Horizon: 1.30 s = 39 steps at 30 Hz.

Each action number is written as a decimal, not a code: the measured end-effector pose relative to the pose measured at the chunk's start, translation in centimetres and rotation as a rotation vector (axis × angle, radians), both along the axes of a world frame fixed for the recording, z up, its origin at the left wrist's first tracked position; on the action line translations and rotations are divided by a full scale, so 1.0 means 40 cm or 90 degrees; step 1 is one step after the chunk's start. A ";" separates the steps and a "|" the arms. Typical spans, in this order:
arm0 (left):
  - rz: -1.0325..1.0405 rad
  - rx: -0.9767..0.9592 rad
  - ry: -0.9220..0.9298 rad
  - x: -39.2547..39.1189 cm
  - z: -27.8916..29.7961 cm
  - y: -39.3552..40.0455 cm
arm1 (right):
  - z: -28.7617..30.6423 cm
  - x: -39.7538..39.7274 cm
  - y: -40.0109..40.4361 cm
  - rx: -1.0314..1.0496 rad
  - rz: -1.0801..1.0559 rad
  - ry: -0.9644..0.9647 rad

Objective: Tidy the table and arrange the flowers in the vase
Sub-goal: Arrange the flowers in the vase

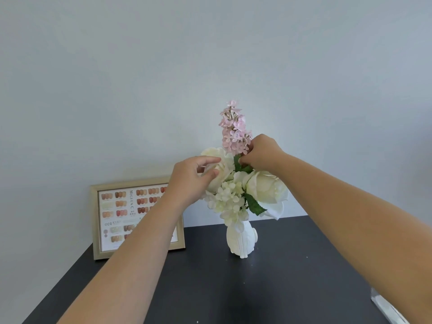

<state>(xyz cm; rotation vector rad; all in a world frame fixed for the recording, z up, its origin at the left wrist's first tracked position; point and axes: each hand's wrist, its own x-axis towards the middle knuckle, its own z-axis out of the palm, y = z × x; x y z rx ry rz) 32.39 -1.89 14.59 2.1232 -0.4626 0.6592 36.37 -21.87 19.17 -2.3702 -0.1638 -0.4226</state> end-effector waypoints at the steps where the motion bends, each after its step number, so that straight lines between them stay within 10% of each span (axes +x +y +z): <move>1: -0.003 -0.038 0.012 0.001 0.000 -0.002 | 0.005 0.000 0.000 -0.014 -0.006 0.008; 8: 0.001 -0.201 0.045 0.007 -0.024 -0.035 | 0.021 -0.006 0.026 -0.157 -0.022 0.030; 27: 0.047 -0.082 0.029 0.009 -0.009 -0.050 | 0.018 -0.005 0.001 -0.072 0.087 0.087; 35: 0.096 -0.059 0.012 -0.004 -0.032 0.015 | 0.066 0.016 -0.147 0.277 0.100 0.078; 39: 0.042 -0.062 0.051 -0.013 -0.050 0.011 | 0.018 0.057 -0.165 0.247 -0.016 0.067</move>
